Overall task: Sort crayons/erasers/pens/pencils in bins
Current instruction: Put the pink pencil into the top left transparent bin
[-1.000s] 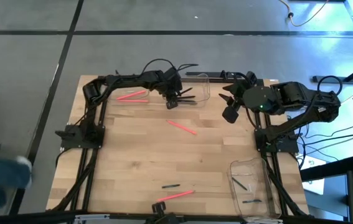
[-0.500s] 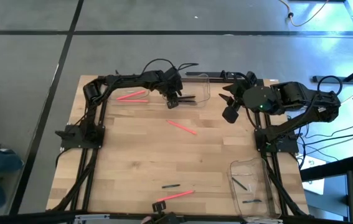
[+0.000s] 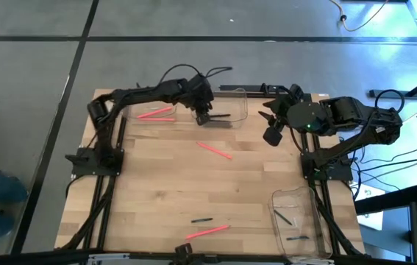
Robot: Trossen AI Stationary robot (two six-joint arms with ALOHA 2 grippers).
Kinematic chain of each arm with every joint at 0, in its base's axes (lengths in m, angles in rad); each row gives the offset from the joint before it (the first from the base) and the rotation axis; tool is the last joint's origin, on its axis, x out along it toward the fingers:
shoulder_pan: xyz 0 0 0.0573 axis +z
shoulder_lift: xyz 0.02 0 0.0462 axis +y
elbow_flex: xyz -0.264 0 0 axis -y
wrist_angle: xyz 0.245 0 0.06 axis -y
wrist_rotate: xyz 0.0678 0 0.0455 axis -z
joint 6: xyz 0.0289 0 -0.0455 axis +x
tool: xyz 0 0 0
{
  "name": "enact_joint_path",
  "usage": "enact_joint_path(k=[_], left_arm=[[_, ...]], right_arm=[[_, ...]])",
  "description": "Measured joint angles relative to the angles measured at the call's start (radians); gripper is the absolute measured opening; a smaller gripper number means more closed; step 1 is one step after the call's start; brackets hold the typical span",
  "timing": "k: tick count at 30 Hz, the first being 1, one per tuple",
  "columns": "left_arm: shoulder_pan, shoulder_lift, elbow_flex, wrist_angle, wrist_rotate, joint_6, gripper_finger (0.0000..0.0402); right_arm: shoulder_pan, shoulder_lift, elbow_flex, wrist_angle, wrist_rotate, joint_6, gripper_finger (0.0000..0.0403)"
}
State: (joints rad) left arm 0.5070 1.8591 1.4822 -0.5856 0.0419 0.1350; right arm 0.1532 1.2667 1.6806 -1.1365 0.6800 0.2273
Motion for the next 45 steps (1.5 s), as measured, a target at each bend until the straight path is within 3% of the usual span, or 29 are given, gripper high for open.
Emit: enact_joint_path(k=[4, 10, 20, 30, 45], left_arm=[[-0.027, -0.097, 0.0, -0.095, -0.001, -0.002, 0.0096], [-0.097, -0.235, 0.0, -0.233, -0.039, -0.041, 0.0096], [-0.224, -0.426, 0.001, -0.386, -0.2, -0.13, 0.0096], [-0.313, -0.551, 0.002, -0.49, -0.268, -0.222, 0.0096], [-0.358, -0.57, -0.002, -0.505, -0.27, -0.242, 0.0096]], right_arm=[[0.0, 0.001, 0.0, 0.0, -0.025, -0.003, 0.0131], [-0.026, 0.036, -0.04, -0.007, -0.212, -0.025, 0.0131], [-0.129, 0.142, -0.191, 0.007, -0.499, -0.021, 0.0131], [-0.227, 0.28, -0.348, 0.185, -0.753, 0.07, 0.0131], [-0.233, 0.606, -0.39, 0.382, -0.779, 0.08, 0.0131]])
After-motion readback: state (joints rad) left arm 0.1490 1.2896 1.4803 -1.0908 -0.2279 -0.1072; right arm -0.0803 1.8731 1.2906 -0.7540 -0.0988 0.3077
